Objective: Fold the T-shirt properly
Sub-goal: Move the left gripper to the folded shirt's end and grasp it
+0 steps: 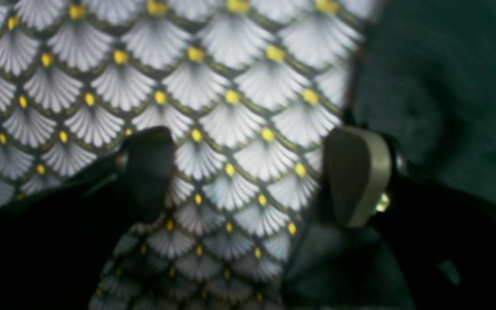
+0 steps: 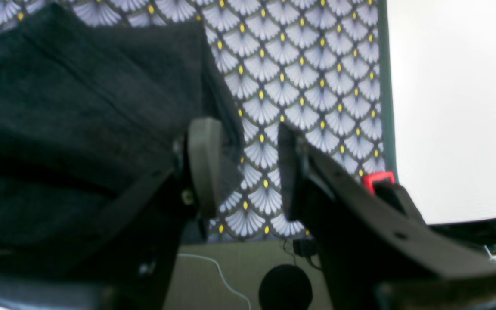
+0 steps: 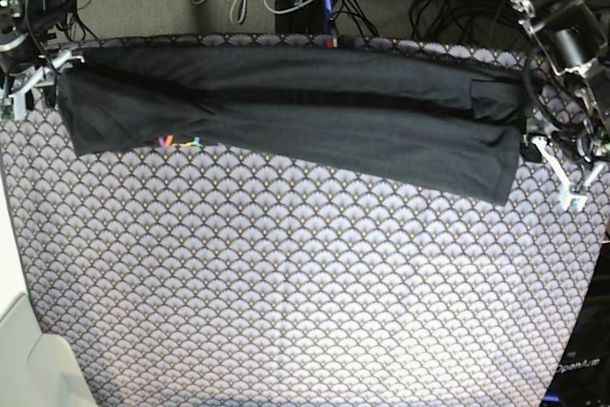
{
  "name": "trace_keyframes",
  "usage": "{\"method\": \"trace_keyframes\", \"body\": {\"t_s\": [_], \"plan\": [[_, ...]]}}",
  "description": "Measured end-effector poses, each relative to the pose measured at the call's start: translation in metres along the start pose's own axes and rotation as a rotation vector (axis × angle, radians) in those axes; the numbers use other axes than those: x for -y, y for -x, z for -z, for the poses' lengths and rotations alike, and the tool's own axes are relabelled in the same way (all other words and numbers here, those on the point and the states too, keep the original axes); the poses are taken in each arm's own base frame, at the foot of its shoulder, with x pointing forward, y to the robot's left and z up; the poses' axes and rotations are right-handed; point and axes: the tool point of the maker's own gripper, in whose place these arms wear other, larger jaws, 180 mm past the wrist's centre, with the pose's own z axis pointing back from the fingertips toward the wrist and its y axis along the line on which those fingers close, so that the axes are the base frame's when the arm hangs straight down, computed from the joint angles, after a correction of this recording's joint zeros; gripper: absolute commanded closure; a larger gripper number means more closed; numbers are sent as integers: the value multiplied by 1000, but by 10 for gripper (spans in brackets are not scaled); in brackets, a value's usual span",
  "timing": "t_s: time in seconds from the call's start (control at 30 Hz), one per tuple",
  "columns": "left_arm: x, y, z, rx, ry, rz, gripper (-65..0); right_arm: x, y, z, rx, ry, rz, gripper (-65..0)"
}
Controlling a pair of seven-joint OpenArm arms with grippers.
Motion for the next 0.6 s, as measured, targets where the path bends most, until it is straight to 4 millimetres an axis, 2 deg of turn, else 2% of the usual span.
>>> {"method": "trace_keyframes", "body": {"t_s": [0.13,0.23,0.47,0.6], "plan": [[-6,-17,-21,42,-10,5,-547,0,-2,1,4,1,0,-229],[-3,-22,-26,52,9,1,-547,0,-1,0,3,0,0,-229],[23,-32,-23,117,126,-41,-547,0,0,0,1,0,-1,-229],[57,-25,-10,80,197,-59,-547,0,0,0,1,0,-1,-229]]}}
